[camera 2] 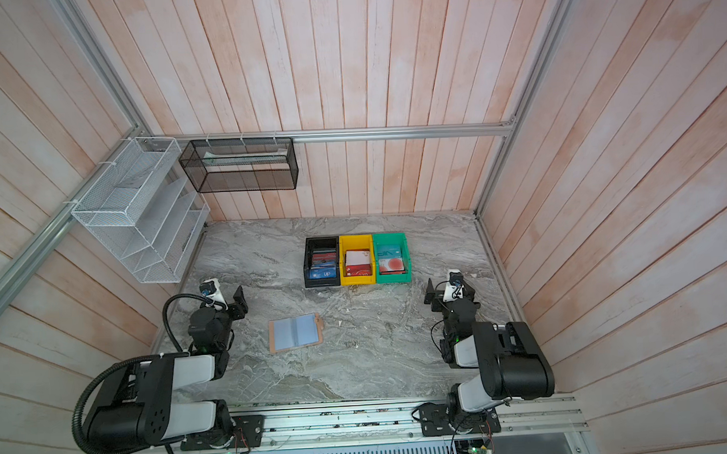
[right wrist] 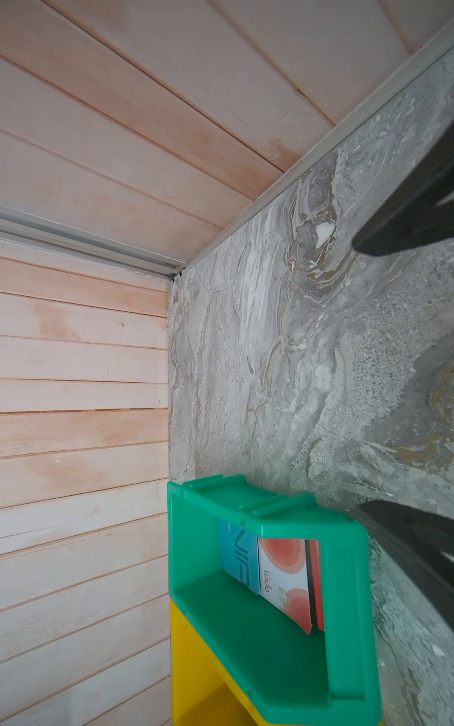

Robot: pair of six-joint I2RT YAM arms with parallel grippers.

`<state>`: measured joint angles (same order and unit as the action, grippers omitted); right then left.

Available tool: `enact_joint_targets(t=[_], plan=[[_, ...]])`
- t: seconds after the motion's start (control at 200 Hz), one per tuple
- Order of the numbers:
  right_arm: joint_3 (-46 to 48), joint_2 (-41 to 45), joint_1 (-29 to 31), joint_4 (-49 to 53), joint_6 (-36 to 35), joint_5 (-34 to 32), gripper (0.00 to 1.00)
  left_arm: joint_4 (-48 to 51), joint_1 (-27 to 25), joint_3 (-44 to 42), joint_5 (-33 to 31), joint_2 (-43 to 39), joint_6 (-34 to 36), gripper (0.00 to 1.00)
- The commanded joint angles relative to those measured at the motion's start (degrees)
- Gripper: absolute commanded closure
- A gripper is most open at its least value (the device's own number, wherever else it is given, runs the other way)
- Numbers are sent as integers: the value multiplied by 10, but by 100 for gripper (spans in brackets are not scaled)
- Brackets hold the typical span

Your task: Take the credit cards out of the card holder

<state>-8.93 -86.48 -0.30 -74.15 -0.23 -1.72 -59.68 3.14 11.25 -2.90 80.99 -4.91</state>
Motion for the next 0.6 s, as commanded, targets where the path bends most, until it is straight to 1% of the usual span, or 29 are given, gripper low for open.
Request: enact_joint_targets(t=[0.0,0.03,0.1,0.16,0.205,0.24,0.245,0.25,0.255,0.265,0.275,0.31,0.375,0.595], plan=[[-12,3,-4,-12,-5,13,2,-130,4,6,29,74,8,29],[-12,2,-4,-14,-6,14,2,-156,4,5,32,90,8,29],[-15,2,-4,-7,-7,17,2,-58,4,32,39,61,9,30],[-23,-1,-4,7,-6,16,2,-93,3,32,35,82,9,27],[-39,-3,-5,35,-5,17,2,-76,3,35,37,75,9,24],[-47,-3,-10,45,-1,19,2,-52,3,40,37,68,9,19],[-47,-4,-11,45,1,19,2,-50,3,40,37,67,9,17],[-47,-4,-13,45,2,19,2,-50,3,40,37,68,9,9],[-47,-4,-13,46,4,18,2,-51,3,40,36,68,9,4],[-48,-4,-15,47,6,17,2,-55,3,40,35,70,9,1],[-48,-5,-16,49,8,16,2,-60,2,39,35,72,9,0],[-53,-5,-17,55,10,15,2,-71,2,38,35,74,10,0],[-52,-5,-19,54,12,17,2,-56,2,39,34,69,11,0],[-52,-5,-19,56,12,18,2,-58,-1,40,29,70,12,0]])
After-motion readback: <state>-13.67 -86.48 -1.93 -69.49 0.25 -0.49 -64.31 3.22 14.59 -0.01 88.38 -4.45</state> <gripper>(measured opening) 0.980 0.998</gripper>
